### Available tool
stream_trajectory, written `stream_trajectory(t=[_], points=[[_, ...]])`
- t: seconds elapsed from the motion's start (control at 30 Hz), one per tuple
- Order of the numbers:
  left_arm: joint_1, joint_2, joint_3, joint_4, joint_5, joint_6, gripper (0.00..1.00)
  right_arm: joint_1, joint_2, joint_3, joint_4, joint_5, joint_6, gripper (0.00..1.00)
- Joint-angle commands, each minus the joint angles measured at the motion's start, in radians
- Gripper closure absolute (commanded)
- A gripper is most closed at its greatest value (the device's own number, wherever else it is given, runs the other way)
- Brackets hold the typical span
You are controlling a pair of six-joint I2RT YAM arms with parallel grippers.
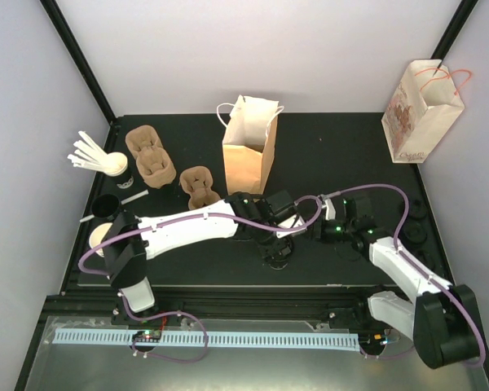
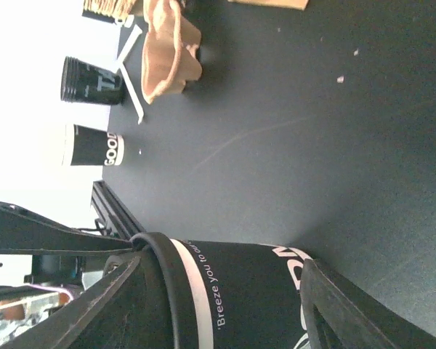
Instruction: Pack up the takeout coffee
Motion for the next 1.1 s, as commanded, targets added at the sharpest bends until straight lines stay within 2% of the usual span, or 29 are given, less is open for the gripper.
stream_trajectory(t=[0.0,0.27,0.47,0.67,0.87,1.07], points=[[0.003,0.033,0.014,-0.003,0.038,0.132,0.44,-0.002,0.065,-0.013,0.062,-0.091,-0.049,0.39],[0.002,0.052,0.008,0.027,0.004,0.102,0.43,0.025,0.140,-0.035,0.110,-0.111,-0.066,0.44],[0.002,0.030,-0.004,0.030,0.001,0.097,0.43,0.032,0.175,-0.078,0.138,-0.115,-0.078,0.55],[0.000,0.044,-0.024,0.036,0.000,0.082,0.43,0.054,0.199,-0.149,0.192,-0.097,-0.071,0.58],[0.000,0.039,-0.043,0.040,-0.013,0.078,0.43,0.089,0.245,-0.236,0.314,-0.056,-0.001,0.62],[0.000,0.036,-0.064,0.063,-0.016,0.066,0.43,0.154,0.306,-0.348,0.543,0.031,0.137,0.62]])
